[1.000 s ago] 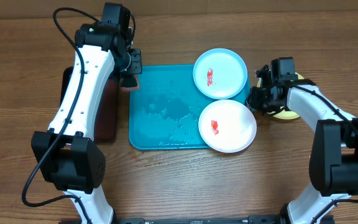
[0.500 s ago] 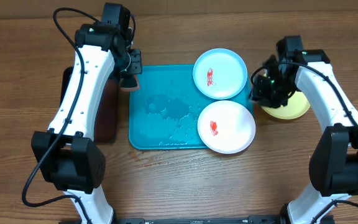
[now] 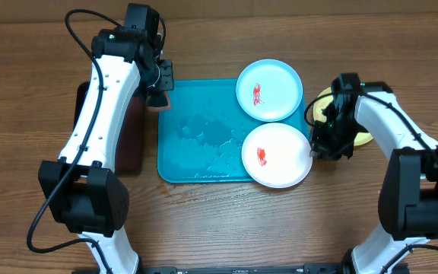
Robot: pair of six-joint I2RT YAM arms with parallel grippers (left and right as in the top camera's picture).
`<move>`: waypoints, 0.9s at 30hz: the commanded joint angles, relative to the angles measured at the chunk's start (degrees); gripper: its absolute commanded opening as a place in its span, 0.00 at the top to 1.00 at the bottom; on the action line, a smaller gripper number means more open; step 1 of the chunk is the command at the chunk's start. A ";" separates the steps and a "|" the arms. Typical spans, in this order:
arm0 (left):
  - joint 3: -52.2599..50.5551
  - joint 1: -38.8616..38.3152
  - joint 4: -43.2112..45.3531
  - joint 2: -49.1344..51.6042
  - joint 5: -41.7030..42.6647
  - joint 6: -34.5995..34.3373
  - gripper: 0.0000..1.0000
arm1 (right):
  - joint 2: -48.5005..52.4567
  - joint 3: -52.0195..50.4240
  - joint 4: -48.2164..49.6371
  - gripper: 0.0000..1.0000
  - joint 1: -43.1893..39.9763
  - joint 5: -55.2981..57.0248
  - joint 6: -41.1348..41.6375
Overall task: Clean dirty plates on tray and stack at the side
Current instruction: 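Move the right gripper to the white plate rim and grasp it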
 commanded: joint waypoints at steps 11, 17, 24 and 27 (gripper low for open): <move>-0.24 -0.09 0.04 0.00 0.70 -0.37 0.96 | -0.79 -1.97 2.27 0.85 0.63 -0.37 0.37; -0.24 -0.09 0.00 0.02 0.68 -0.35 0.96 | -0.79 -4.59 5.11 0.90 1.99 -0.35 1.88; -0.24 -0.09 0.00 0.00 0.68 -0.35 0.96 | -0.81 -4.37 4.00 0.96 1.99 -0.33 1.66; -0.24 -0.11 0.02 0.00 0.68 -0.35 0.96 | -0.81 -3.37 2.56 0.96 2.32 -0.35 0.35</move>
